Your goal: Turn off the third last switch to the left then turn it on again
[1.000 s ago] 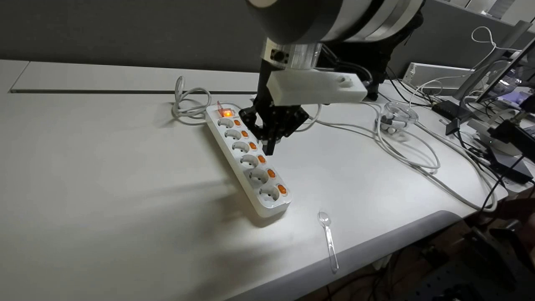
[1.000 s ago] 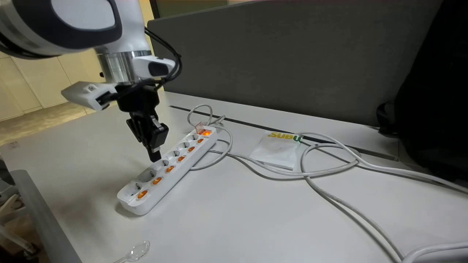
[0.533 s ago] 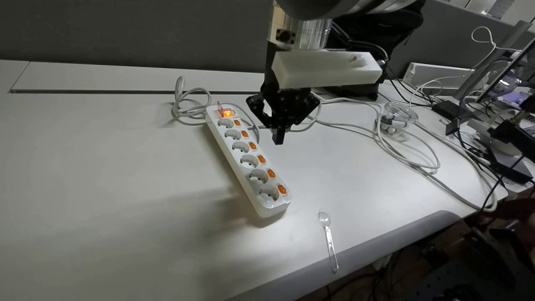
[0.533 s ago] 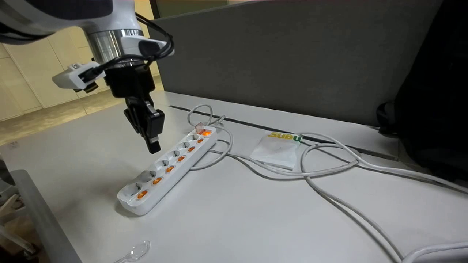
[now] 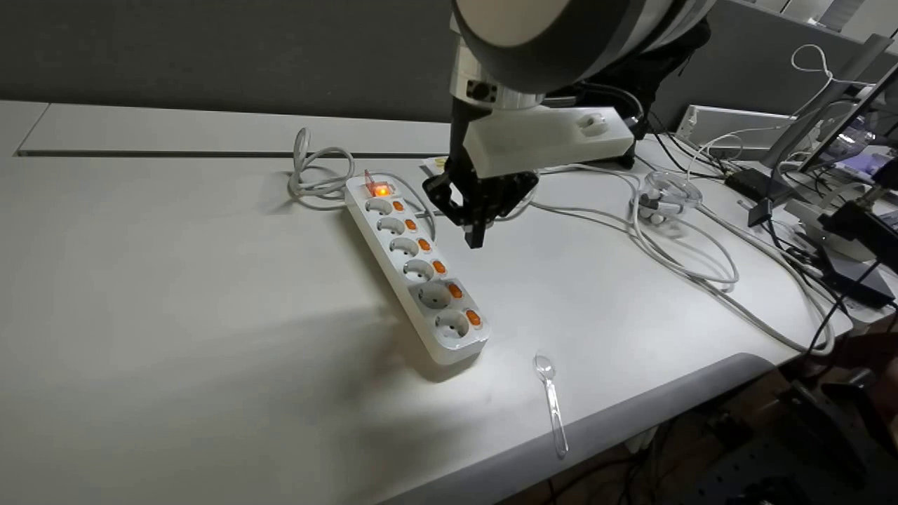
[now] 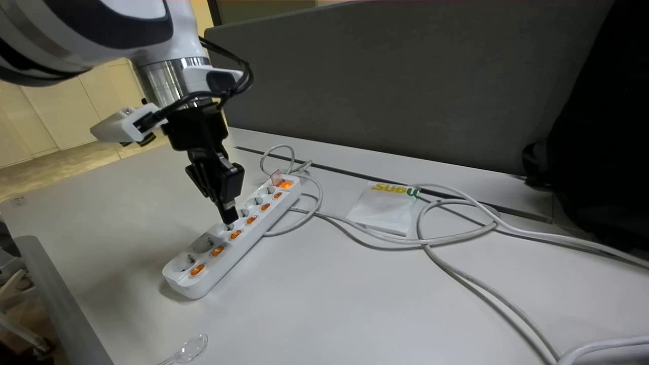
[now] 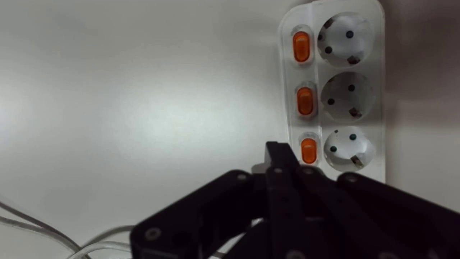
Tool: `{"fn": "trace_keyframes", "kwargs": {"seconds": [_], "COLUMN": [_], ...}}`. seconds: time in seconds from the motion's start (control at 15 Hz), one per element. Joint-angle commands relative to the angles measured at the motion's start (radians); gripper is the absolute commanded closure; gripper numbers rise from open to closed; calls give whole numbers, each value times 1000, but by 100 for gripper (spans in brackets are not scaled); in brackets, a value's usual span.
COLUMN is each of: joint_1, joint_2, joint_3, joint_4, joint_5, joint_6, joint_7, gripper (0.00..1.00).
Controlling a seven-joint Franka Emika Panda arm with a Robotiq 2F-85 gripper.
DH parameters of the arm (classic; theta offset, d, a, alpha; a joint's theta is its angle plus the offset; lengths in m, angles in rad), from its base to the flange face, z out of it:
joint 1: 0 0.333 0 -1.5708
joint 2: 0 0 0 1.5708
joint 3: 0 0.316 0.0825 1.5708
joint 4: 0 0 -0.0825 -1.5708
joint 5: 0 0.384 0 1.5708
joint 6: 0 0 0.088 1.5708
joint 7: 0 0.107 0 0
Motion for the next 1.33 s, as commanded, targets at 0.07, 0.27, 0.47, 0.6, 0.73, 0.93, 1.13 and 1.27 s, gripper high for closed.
{"fn": "trace_keyframes", "kwargs": {"seconds": [0.07,0.27,0.47,0.6,0.73,0.93,1.13,1.27], "joint_1": [5,20,35,43,50,56,53,47], "joint_2": [72,105,130,138,139,138,139,139], "joint_3": [-15,-22,-26,-20,-16,-12,-7,-2], "joint_4": [27,34,41,41,37,33,26,22], "joint_5": [-14,-9,-3,9,17,28,47,66], "joint_6": [77,120,153,164,168,171,171,172], "joint_7": [-1,-13,-25,-39,-49,-60,-71,-79], "gripper": [100,100,100,100,100,100,100,100]}}
